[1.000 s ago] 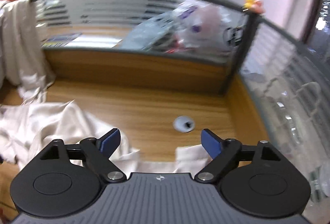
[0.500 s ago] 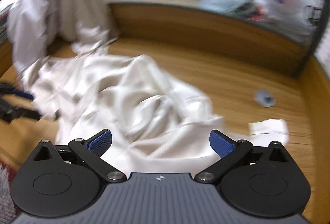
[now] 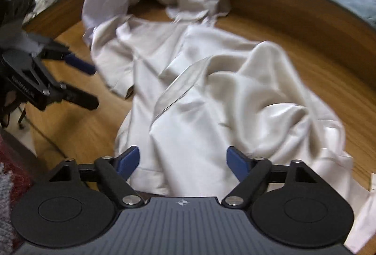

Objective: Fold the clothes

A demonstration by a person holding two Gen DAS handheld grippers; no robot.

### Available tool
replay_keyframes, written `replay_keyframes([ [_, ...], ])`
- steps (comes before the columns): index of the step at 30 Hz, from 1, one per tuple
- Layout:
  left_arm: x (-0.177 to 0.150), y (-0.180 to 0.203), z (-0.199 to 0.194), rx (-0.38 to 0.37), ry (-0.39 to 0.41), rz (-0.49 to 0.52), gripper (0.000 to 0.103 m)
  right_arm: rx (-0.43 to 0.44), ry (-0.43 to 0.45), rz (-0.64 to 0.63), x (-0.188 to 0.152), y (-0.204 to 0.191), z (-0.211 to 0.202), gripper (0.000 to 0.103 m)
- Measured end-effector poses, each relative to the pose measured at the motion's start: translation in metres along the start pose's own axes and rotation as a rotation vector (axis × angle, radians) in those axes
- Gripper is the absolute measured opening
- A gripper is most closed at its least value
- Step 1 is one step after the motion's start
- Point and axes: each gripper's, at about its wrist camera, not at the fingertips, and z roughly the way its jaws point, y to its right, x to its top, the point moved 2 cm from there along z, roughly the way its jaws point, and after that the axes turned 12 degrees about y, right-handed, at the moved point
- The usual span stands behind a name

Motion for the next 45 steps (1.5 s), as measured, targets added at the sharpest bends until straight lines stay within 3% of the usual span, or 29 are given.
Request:
replay_keyframes([
  [2,0.003,0.0,0.002,0.005,0.004,0.015,0.092,0.004,-0.045,-0.014,-0.001,-0.003,0.009,0.053],
  [4,0.007,-0.001,0.004,0.011,0.009,0.029,0.092,-0.019,-0.07,-0.021,0.0,-0.003,0.014,0.024],
  [8,0.014,-0.001,0.009,0.021,0.018,0.059,0.092,-0.069,-0.047,-0.022,0.011,0.005,0.005,0.002],
  [16,0.036,0.001,0.029,0.025,0.033,0.14,0.09,-0.259,0.064,0.06,0.053,0.079,-0.045,0.002],
  [24,0.06,0.023,0.073,-0.066,0.006,0.224,0.087,-0.46,0.121,0.159,0.074,0.166,-0.087,0.002],
  [30,0.066,0.057,0.092,-0.249,-0.037,0.282,0.081,-0.513,0.111,0.219,0.071,0.202,-0.087,0.002],
  [36,0.045,0.093,0.087,-0.409,-0.129,0.359,0.081,-0.546,0.084,0.263,0.062,0.222,-0.083,0.002],
  [41,0.033,0.092,0.087,-0.366,-0.13,0.423,0.081,-0.555,0.067,0.282,0.054,0.226,-0.081,0.002],
  [45,0.043,0.082,0.096,-0.238,-0.097,0.472,0.064,-0.552,0.062,0.293,0.05,0.227,-0.08,0.002],
])
